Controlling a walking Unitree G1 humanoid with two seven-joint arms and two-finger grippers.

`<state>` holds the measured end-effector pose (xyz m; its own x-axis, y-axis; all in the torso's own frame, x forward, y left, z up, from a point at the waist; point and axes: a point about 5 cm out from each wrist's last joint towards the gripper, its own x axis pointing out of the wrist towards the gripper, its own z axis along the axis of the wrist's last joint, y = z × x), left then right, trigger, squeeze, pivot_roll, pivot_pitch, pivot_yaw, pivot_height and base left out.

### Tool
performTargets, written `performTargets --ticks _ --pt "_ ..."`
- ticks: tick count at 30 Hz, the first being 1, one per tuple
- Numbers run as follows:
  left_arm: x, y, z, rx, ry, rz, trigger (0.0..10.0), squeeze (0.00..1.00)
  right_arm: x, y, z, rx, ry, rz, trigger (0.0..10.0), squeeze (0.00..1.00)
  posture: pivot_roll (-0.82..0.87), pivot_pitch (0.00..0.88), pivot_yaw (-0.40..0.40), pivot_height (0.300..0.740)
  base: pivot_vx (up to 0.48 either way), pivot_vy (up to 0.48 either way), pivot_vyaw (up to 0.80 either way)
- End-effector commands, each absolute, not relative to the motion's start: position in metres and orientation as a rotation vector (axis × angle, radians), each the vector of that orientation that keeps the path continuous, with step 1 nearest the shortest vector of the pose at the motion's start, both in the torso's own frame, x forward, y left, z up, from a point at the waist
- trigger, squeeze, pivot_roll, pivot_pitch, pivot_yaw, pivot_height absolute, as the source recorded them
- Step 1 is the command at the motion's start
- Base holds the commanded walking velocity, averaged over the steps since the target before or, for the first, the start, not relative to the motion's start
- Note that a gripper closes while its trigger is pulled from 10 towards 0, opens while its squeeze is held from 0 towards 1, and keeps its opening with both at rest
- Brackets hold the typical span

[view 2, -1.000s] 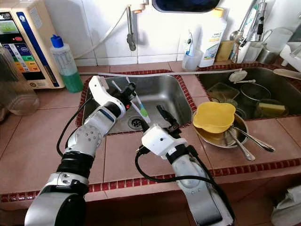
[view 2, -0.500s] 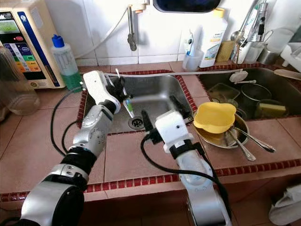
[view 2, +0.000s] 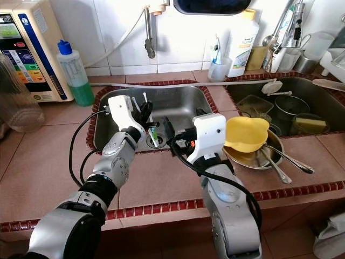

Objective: Kitchen organization

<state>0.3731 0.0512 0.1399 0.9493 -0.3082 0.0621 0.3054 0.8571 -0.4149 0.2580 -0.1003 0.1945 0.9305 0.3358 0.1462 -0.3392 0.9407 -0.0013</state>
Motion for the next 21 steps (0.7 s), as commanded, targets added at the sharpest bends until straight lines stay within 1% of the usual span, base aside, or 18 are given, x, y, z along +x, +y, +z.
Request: performTargets --ticks 1,5,6,7,9,10,11,13,14,15,17,18,19,20,21 --pt "0.374 0.041 0.148 -0.42 -0.012 -0.354 10.0 1.0 0.255 -0.099 0.195 0.012 -0.125 0.366 10.0 1.0 0.01 0.0 0.035 0.74 0.0 0.0 0.0" --pt "0.374 0.041 0.146 -0.423 -0.013 -0.357 10.0 1.0 0.253 -0.099 0.185 -0.011 -0.058 0.371 10.0 1.0 0.01 0.0 0.033 0.74 0.0 0.0 0.0" --pt "0.374 0.041 0.146 -0.422 -0.013 -0.357 10.0 1.0 0.253 -0.1 0.18 -0.024 -0.033 0.368 10.0 0.91 0.01 0.0 0.032 0.74 0.0 0.0 0.0" --pt "0.374 0.042 0.145 -0.424 -0.014 -0.356 10.0 1.0 0.252 -0.102 0.173 -0.05 0.006 0.359 10.0 0.69 0.01 0.0 0.031 0.74 0.0 0.0 0.0" --pt "0.374 0.042 0.145 -0.425 -0.015 -0.356 10.0 1.0 0.252 -0.103 0.17 -0.058 0.018 0.356 10.0 0.69 0.01 0.0 0.031 0.74 0.0 0.0 0.0" --pt "0.374 0.042 0.145 -0.424 -0.016 -0.354 10.0 1.0 0.252 -0.106 0.167 -0.064 0.029 0.346 10.0 0.36 0.01 0.0 0.031 0.74 0.0 0.0 0.0" --pt "0.374 0.042 0.145 -0.423 -0.018 -0.354 10.0 1.0 0.251 -0.107 0.167 -0.063 0.025 0.344 10.0 0.31 0.01 0.0 0.031 0.74 0.0 0.0 0.0" --pt "0.374 0.042 0.145 -0.422 -0.019 -0.354 10.0 1.0 0.251 -0.108 0.167 -0.063 0.024 0.342 10.0 0.31 0.01 0.0 0.031 0.74 0.0 0.0 0.0" --pt "0.374 0.042 0.144 -0.42 -0.019 -0.357 10.0 1.0 0.248 -0.109 0.166 -0.056 0.023 0.344 10.0 0.21 0.0 0.0 0.033 0.74 0.0 0.0 0.0" --pt "0.374 0.043 0.144 -0.42 -0.019 -0.358 10.0 1.0 0.248 -0.109 0.165 -0.054 0.024 0.346 10.0 0.21 0.0 0.0 0.033 0.74 0.0 0.0 0.0" --pt "0.373 0.042 0.144 -0.417 -0.022 -0.365 10.0 1.0 0.244 -0.11 0.16 -0.065 0.041 0.352 10.0 0.11 0.0 0.0 0.034 0.74 0.0 0.0 0.0" --pt "0.373 0.042 0.144 -0.416 -0.024 -0.369 10.0 1.0 0.243 -0.11 0.159 -0.067 0.046 0.352 10.0 0.11 0.0 0.0 0.034 0.74 0.0 0.0 0.0" --pt "0.373 0.042 0.144 -0.414 -0.026 -0.372 10.0 1.0 0.242 -0.11 0.158 -0.076 0.052 0.348 10.0 0.02 0.0 0.0 0.034 0.74 0.0 0.0 0.0" --pt "0.373 0.042 0.144 -0.414 -0.026 -0.372 10.0 1.0 0.241 -0.11 0.157 -0.081 0.053 0.346 10.0 0.02 0.0 0.0 0.034 0.74 0.0 0.0 0.0" --pt "0.373 0.041 0.145 -0.405 -0.025 -0.391 10.0 1.0 0.239 -0.11 0.157 -0.104 0.047 0.347 10.0 0.0 0.0 0.0 0.033 0.74 0.0 0.0 0.0"
